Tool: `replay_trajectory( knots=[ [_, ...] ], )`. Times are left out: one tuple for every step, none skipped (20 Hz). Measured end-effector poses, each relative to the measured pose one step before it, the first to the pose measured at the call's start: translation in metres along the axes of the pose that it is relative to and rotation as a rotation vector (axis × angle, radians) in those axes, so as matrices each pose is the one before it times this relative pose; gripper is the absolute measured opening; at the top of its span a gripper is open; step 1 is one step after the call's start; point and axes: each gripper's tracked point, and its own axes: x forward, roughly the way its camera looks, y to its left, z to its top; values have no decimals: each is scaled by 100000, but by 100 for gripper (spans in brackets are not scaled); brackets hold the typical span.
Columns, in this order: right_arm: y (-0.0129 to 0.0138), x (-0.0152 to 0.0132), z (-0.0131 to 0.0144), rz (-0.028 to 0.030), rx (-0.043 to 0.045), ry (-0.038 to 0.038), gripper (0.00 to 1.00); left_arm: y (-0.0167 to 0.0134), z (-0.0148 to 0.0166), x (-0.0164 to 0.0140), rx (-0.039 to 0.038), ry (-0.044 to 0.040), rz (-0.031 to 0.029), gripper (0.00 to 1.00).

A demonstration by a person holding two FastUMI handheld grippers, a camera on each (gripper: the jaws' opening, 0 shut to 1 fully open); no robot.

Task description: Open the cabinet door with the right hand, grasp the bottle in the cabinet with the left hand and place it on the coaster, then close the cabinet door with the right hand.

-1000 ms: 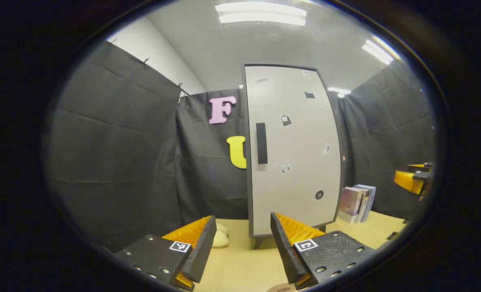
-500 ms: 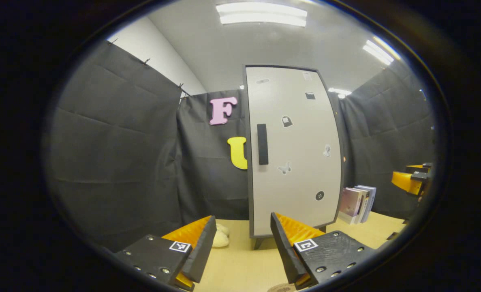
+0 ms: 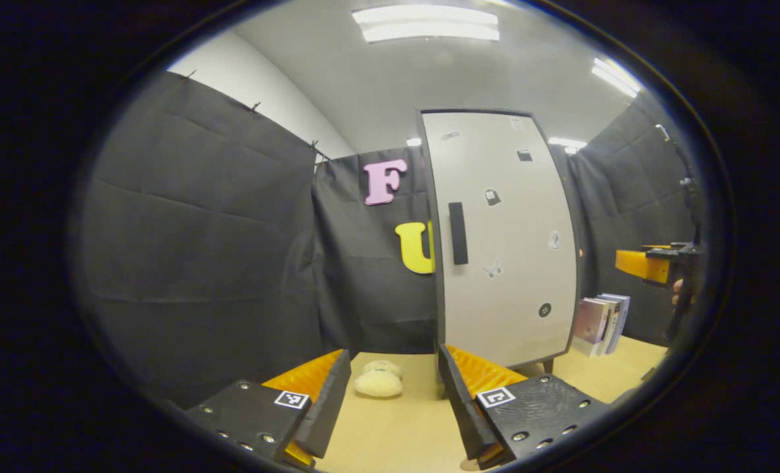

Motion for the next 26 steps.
replay_trajectory(
  knots=[
    [860, 805, 344, 1786, 725, -742, 95, 899, -64, -409, 367, 119, 1657, 80],
    [914, 839, 425, 1574, 461, -959, 95, 909, 53, -433, 354, 233, 1712, 76],
    [788, 699, 429, 1525, -152, -995, 95, 907, -292, -426, 433, 237, 1824, 77],
    [758, 827, 357, 1347, -446, -825, 95, 913, 5, -467, 414, 201, 1972, 76],
    [761, 702, 297, 1286, -309, -870, 95, 975, -158, -387, 349, 339, 2020, 77],
    [812, 812, 368, 1358, -90, -735, 95, 918, -4, -269, 117, 35, 1913, 81],
    [837, 751, 248, 1436, -26, -628, 95, 936, -16, -310, 23, 41, 1919, 81],
    [864, 851, 276, 1471, -104, -324, 95, 895, -62, -341, 60, 108, 1880, 81],
    [958, 768, 143, 1485, 88, -331, 95, 851, -73, -402, 62, 237, 1778, 77],
    [962, 913, 219, 1637, 304, -445, 95, 755, -77, -291, 135, 337, 1667, 80],
    [935, 972, 60, 1622, 339, -226, 95, 807, -223, -230, 161, 262, 1690, 80],
    [865, 877, 83, 1093, 290, -225, 95, 911, -100, -211, 140, 283, 1624, 80],
    [848, 789, 86, 1094, 172, -23, 95, 776, -136, -167, 147, 315, 1811, 80],
    [825, 944, -9, 1027, 115, 123, 95, 824, -174, -134, 55, 246, 1720, 80],
    [738, 931, -85, 845, 51, 407, 95, 738, -160, -217, -11, 169, 1609, 80],
    [722, 945, -158, 676, 33, 858, 95, 695, 0, -207, 45, 186, 1459, 80],
    [636, 895, -224, 759, 341, 1096, 95, 765, -193, -256, 65, 214, 1415, 80],
    [664, 944, -77, 794, 692, 596, 95, 666, -29, -198, 117, 149, 1332, 81],
    [669, 793, 56, 867, 329, 229, 95, 592, -189, -105, 165, 148, 1365, 81],
    [519, 918, -79, 446, -73, 700, 95, 647, -123, -67, 193, 296, 1382, 81],
    [507, 705, -80, 491, -370, 633, 95, 759, -236, -188, 120, 227, 1418, 81],
    [417, 852, 142, -16, -298, 175, 94, 637, -84, -76, -158, 153, 1214, 81],
    [457, 820, 207, 238, -226, -353, 94, 634, -190, 86, -430, 441, 1157, 81],
    [377, 740, 333, -134, -629, -476, 93, 534, -186, -1, -372, 534, 1318, 81],
    [386, 824, 165, -229, -1018, -119, 92, 640, -192, -227, -261, 274, 1112, 81],
    [309, 803, 45, -565, -1141, 668, 92, 187, -135, 30, -47, 316, 802, 77]
  ],
)
